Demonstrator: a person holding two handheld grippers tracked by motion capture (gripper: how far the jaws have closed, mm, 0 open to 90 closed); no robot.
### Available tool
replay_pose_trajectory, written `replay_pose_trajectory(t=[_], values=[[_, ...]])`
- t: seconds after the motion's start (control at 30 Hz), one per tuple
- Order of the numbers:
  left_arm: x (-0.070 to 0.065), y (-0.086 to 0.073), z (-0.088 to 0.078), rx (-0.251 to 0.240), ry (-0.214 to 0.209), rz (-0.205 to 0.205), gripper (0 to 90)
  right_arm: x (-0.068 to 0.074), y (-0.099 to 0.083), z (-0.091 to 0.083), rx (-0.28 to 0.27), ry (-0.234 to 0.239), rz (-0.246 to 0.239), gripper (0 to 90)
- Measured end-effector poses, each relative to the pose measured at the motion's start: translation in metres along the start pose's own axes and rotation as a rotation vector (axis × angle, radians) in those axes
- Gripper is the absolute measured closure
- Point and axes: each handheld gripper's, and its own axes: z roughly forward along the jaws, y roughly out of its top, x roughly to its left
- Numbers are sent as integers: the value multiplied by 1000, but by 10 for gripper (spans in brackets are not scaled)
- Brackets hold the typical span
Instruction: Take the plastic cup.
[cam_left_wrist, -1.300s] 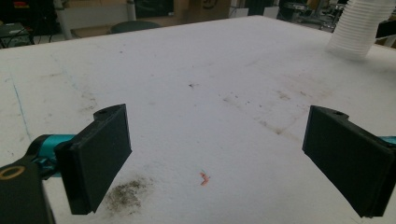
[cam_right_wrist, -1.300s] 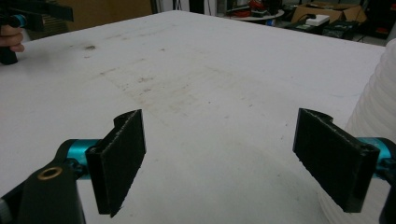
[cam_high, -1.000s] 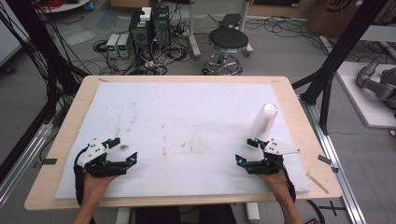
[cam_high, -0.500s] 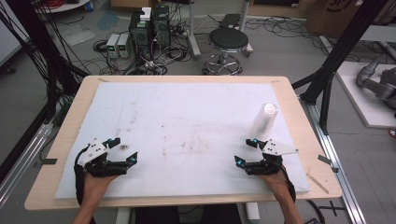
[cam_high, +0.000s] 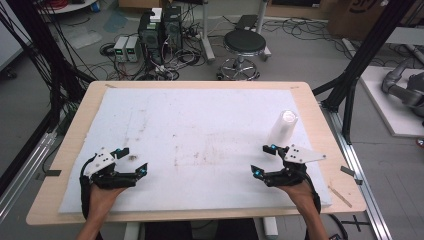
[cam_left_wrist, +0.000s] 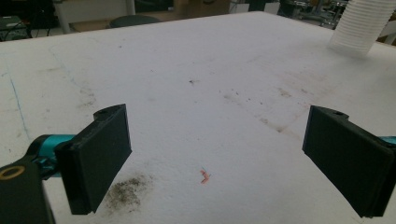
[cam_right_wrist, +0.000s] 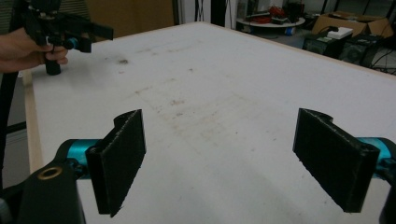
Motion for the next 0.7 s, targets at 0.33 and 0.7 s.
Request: replay_pose_trajectory(t=[0.33, 0.7], values=[[1, 1, 1, 16, 1, -12, 77, -2, 43, -32, -57, -20, -23, 166], [0, 1, 2, 21, 3, -5, 78, -13, 67, -60, -87, -78, -43, 166]])
